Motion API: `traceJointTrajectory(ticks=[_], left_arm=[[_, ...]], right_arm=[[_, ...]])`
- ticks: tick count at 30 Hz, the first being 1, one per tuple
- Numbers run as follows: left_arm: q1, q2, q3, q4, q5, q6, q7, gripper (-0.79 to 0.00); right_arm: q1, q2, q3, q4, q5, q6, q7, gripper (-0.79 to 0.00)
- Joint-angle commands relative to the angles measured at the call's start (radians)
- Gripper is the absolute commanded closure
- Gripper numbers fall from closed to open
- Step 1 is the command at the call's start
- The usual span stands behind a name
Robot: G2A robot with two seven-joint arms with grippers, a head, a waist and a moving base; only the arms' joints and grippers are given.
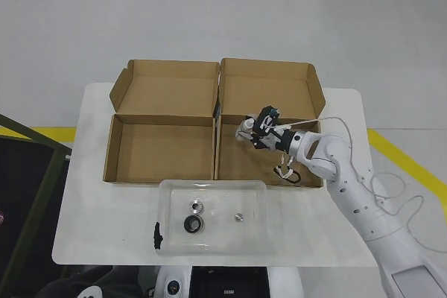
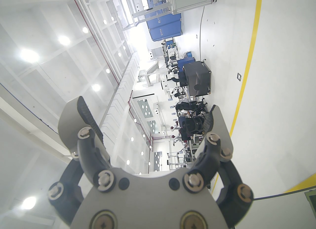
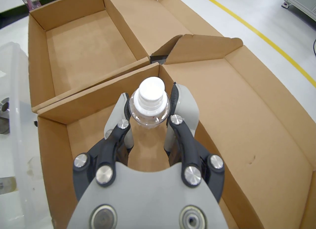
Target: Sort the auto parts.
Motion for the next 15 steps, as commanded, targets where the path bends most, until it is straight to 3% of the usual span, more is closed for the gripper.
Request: traceJointTrajectory(ticks=[1,8,10,12,15], left_arm=[[0.0,0.0,0.0,0.0,0.0,0.0,0.0,-0.785],[0.0,0.0,0.0,0.0,0.0,0.0,0.0,-0.785],[0.0,0.0,0.0,0.0,0.0,0.0,0.0,-0.785],[0.0,0.0,0.0,0.0,0.0,0.0,0.0,-0.785],[0.0,0.0,0.0,0.0,0.0,0.0,0.0,-0.785]], right_arm=[[0.004,-0.005,-0.014,0.012,-0.009,0.014,-0.001,0.0],[0.018,-0.017,-0.043,0.045,-0.036,0.037,-0.008,0.0],[0.018,-0.02,-0.046,0.048,-0.039,0.041,-0.01,-0.132],[0.017,-0.021,-0.046,0.049,-0.039,0.044,-0.011,-0.182],[0.012,-0.022,-0.044,0.044,-0.037,0.041,-0.01,-0.336]])
